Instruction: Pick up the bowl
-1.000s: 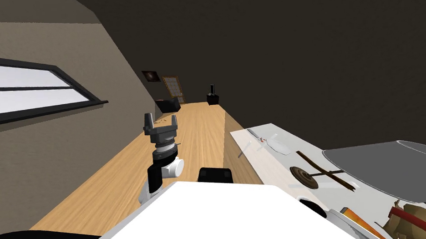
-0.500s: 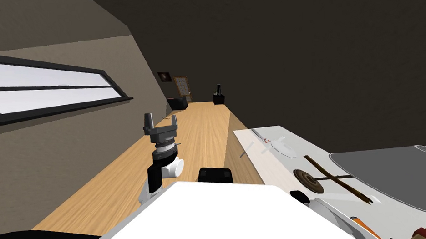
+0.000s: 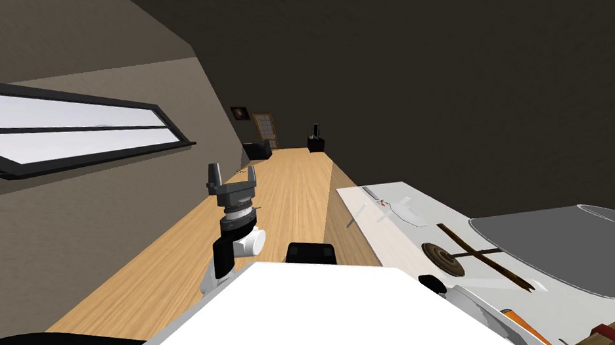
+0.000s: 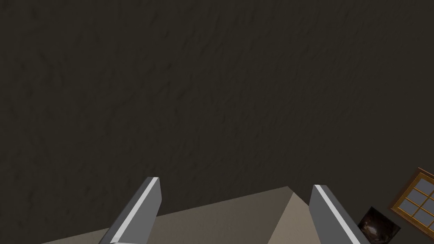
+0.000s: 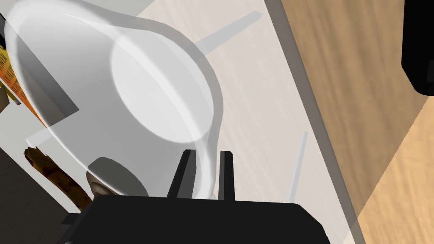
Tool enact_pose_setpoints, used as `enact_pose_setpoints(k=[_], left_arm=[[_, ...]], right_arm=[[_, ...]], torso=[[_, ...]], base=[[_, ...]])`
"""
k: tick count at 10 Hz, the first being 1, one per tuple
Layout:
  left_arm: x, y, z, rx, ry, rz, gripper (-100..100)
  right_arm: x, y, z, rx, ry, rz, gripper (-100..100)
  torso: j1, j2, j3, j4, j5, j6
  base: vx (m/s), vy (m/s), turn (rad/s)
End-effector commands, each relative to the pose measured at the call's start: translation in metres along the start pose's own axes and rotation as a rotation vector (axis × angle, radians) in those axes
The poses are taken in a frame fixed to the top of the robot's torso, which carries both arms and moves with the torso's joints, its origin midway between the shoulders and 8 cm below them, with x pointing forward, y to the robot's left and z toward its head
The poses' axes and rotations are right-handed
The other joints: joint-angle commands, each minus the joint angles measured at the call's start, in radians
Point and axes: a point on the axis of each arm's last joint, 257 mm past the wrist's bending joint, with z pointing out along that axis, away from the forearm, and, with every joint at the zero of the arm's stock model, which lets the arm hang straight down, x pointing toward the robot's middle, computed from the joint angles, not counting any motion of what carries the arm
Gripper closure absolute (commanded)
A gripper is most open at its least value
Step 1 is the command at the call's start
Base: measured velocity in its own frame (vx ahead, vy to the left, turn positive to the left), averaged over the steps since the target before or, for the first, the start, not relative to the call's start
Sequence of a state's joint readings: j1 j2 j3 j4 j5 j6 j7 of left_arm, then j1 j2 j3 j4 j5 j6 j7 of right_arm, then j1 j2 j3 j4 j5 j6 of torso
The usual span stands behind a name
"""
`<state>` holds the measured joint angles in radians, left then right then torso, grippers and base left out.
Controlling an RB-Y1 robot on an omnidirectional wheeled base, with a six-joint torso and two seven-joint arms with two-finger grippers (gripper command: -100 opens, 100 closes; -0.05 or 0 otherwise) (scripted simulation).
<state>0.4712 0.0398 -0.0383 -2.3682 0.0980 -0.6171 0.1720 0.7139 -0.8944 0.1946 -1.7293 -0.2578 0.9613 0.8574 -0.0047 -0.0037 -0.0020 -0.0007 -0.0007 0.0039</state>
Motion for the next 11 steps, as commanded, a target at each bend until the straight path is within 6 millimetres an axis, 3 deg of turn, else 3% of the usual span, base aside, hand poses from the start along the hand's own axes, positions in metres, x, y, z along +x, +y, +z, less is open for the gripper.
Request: enact_pose_setpoints(k=[1, 2, 3, 6, 11], left_arm=[[0.0, 0.0, 0.0, 0.0, 0.0, 0.0, 0], [0.0, 0.0, 0.0, 0.0, 0.0, 0.0, 0], [0.0, 0.0, 0.0, 0.0, 0.0, 0.0, 0], [0.0, 0.0, 0.0, 0.0, 0.0, 0.0, 0], [0.0, 0.0, 0.0, 0.0, 0.0, 0.0, 0]], right_arm=[[0.0, 0.0, 0.0, 0.0, 0.0, 0.0, 100], [0.0, 0.0, 0.0, 0.0, 0.0, 0.0, 0], [0.004, -0.012, 0.0, 0.003, -0.014, -0.042, 100], [0.009, -0.024, 0.001, -0.002, -0.036, -0.096, 100], [0.015, -0.037, 0.0, -0.02, -0.074, -0.18, 100]], torso=[[0.0, 0.0, 0.0, 0.0, 0.0, 0.0], [0.0, 0.0, 0.0, 0.0, 0.0, 0.0], [0.001, 0.0, 0.0, 0.0, 0.001, 0.0], [0.004, -0.012, -0.006, -0.002, 0.002, 0.0], [0.005, -0.009, -0.005, -0.002, 0.004, -0.002]], base=[[0.0, 0.0, 0.0], [0.0, 0.0, 0.0], [0.127, 0.012, -0.344], [0.179, 0.041, -0.248], [0.14, 0.027, -0.184]])
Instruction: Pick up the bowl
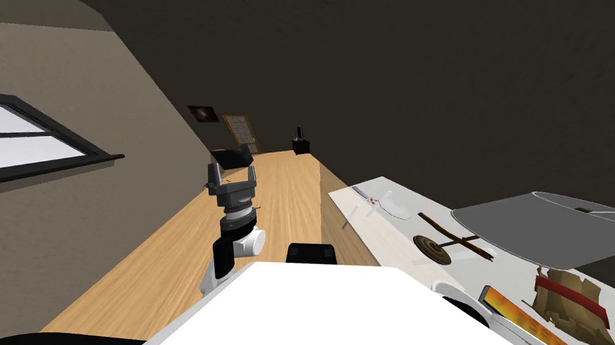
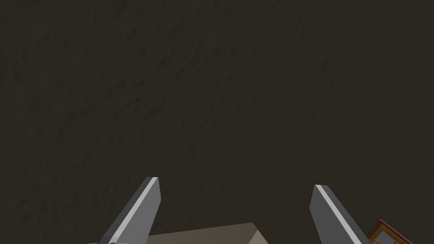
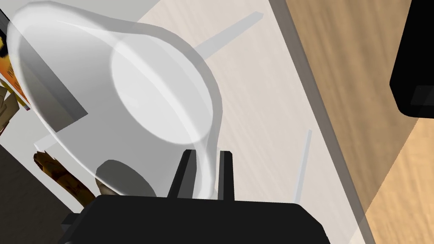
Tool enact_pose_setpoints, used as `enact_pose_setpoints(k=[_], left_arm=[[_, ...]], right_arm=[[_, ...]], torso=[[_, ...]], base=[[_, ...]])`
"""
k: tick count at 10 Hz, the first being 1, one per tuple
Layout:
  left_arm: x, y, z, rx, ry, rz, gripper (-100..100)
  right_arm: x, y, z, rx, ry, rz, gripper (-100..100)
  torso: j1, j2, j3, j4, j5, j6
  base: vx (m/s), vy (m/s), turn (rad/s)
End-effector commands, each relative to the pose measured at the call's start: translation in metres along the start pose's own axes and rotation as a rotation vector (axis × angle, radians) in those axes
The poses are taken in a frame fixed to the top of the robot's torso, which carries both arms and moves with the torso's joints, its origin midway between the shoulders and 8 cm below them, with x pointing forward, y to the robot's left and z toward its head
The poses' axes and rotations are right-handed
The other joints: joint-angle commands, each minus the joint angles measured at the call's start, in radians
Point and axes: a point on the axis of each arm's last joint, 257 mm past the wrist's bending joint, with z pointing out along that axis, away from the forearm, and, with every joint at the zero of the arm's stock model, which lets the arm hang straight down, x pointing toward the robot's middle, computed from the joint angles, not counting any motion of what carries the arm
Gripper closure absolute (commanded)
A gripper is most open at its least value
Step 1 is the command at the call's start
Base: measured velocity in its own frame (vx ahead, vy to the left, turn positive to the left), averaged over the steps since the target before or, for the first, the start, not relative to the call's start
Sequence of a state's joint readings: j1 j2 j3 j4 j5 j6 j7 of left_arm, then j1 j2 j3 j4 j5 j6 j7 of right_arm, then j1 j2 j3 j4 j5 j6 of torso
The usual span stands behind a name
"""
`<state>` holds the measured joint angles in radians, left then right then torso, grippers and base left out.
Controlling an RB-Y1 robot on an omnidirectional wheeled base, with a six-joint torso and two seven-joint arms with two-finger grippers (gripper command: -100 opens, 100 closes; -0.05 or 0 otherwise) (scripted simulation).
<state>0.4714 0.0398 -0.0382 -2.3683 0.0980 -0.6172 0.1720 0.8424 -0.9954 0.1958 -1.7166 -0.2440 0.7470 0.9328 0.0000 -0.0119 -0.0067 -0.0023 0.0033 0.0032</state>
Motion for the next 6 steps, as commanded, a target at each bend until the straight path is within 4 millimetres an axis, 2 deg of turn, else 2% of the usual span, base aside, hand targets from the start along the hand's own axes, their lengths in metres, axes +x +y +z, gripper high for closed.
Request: enact_pose_setpoints(k=[1, 4, 5, 6], left_arm=[[0.0, 0.0, 0.0, 0.0, 0.0, 0.0, 0], [0.0, 0.0, 0.0, 0.0, 0.0, 0.0, 0], [0.0, 0.0, 0.0, 0.0, 0.0, 0.0, 0], [0.0, 0.0, 0.0, 0.0, 0.0, 0.0, 0]], right_arm=[[0.0057, -0.007, -0.0015, -0.005, -0.012, -0.045, 100], [0.0119, -0.0141, -0.0041, -0.019, -0.033, -0.103, 100], [0.01, -0.0123, -0.0027, -0.014, -0.027, -0.084, 100], [0.0112, -0.0123, -0.0027, -0.016, -0.028, -0.088, 0]], torso=[[0.0, 0.0, 0.0, 0.0, 0.0, 0.0], [0.002, 0.0, 0.0, 0.0, 0.001, 0.0], [0.002, -0.003, -0.002, -0.001, 0.001, 0.0], [0.001, 0.0, 0.0, 0.0, 0.001, -0.002]], base=[[0.166, 0.047, -0.336], [0.138, 0.042, -0.19], [0.082, 0.026, -0.066], [0.012, 0.006, 0.012]])
